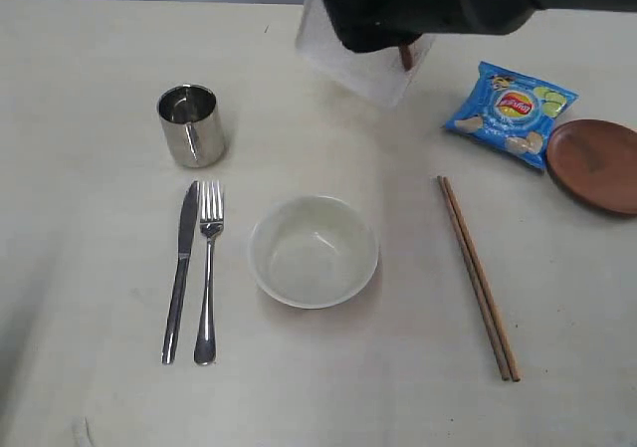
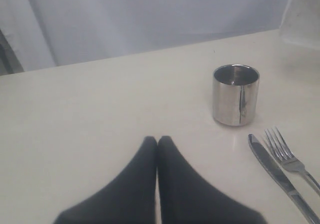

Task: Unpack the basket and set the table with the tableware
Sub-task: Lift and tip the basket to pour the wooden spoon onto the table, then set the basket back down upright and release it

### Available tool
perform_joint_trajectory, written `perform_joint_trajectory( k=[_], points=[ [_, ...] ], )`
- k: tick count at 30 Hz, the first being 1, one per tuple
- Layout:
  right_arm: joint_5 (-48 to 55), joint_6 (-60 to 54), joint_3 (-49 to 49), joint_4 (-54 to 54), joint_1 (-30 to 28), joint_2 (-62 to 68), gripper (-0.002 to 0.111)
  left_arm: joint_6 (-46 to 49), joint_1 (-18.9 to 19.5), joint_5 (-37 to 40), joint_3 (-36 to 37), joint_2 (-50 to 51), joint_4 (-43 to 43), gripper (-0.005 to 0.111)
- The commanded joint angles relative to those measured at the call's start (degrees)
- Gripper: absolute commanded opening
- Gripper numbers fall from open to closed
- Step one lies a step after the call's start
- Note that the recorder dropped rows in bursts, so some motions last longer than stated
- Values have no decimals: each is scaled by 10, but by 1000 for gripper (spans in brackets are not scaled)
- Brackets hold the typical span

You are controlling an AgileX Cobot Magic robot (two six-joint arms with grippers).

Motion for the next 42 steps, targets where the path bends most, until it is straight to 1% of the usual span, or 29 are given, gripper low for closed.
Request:
perform_joint_trajectory(
  k=[1,5,8,10,13,18,22,28,29,31,32,34,35,36,39,40,41,42],
  points=[
    [31,-70,12,-6,-3,37,-1,0,1,0,2,-2,-5,0],
    [50,-86,5,-6,-3,40,-1,0,1,0,2,-2,-5,0],
    [46,-39,-7,-6,-3,23,-1,0,1,0,2,-2,-5,0],
    [17,-13,-7,-6,-4,15,-1,0,1,0,2,-2,-5,0],
    [-1,-13,-7,-6,-19,19,-1,0,1,0,2,-2,-5,0],
    [19,-30,-16,-6,-52,28,-1,0,1,0,2,-2,-5,0],
    [14,2,-37,6,-87,28,-1,0,1,0,2,-2,-5,0],
    [-90,-16,-95,278,-141,28,-1,0,1,0,2,-2,-5,0],
    [-123,-22,-110,353,-159,28,-1,0,1,0,2,-2,-5,0],
    [-164,-22,-127,449,-189,28,-1,0,1,0,2,-2,-5,0],
    [-180,-17,-131,480,-202,28,-1,0,1,0,2,-2,-5,0],
    [-221,-4,-135,605,-239,28,-1,0,1,0,2,-2,-5,0],
    [-234,-21,-135,688,-259,35,-1,0,1,0,2,-2,-5,0],
    [-235,-53,-135,744,-273,40,-1,0,1,0,2,-2,-5,0],
    [-226,-195,-135,961,-309,72,0,0,1,0,2,-2,-5,0],
    [-223,-266,-135,1050,-316,84,1,0,1,0,2,-2,-5,0],
    [-220,-309,-135,1111,-318,91,5,0,1,0,2,-2,-5,0],
    [-215,-332,-135,1142,-318,102,13,0,1,0,2,-2,-5,0]
  ],
)
